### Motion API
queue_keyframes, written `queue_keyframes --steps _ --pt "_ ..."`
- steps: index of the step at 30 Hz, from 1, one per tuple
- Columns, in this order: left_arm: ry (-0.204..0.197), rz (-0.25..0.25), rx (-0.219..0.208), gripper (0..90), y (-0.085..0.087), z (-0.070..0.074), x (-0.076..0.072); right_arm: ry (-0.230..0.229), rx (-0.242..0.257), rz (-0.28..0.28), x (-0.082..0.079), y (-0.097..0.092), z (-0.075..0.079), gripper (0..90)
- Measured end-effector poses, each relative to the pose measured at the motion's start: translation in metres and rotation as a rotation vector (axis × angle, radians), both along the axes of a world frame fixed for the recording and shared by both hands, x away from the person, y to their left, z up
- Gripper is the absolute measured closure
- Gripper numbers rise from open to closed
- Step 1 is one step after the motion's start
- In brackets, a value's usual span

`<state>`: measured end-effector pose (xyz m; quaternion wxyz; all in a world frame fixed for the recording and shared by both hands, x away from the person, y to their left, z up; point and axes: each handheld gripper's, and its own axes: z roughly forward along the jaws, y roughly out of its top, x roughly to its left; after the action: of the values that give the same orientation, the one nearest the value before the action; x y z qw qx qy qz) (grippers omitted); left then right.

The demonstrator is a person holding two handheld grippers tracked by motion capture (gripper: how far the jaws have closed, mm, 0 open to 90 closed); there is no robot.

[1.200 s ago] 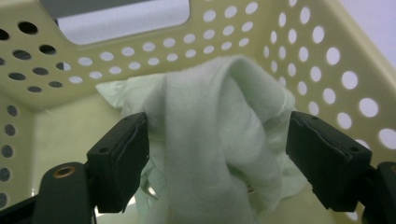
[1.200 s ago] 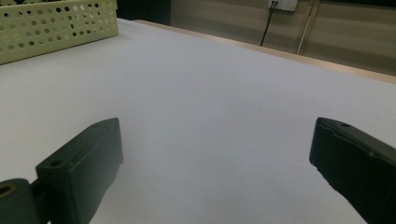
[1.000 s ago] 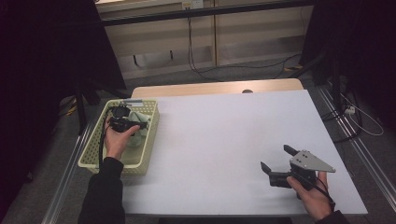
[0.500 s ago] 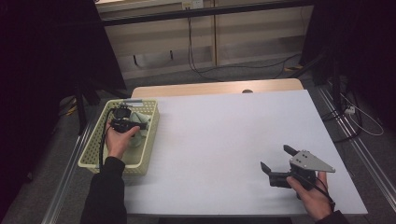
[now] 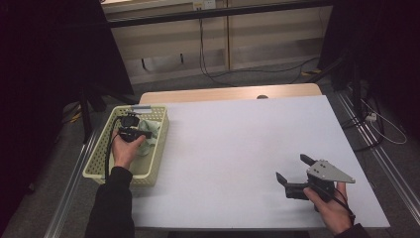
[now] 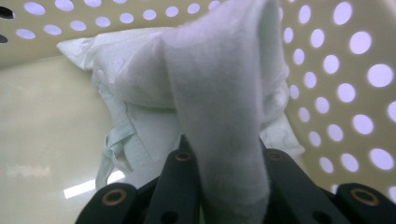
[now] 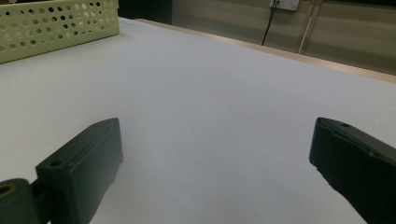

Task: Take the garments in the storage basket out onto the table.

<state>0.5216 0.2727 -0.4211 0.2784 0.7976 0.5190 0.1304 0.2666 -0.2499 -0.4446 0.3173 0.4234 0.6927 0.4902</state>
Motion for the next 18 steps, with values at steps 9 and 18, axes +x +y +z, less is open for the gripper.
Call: queue_keyframes --steps 9,18 --pt "-0.054 0.011 -0.039 84.2 -0.001 0.009 -0.006 0.003 0.004 -0.001 0.001 0.0 0.0 1.8" --pt "-0.113 0.015 -0.054 84.4 0.002 0.02 -0.014 0.002 0.002 -0.003 0.0 0.0 0.0 1.8"
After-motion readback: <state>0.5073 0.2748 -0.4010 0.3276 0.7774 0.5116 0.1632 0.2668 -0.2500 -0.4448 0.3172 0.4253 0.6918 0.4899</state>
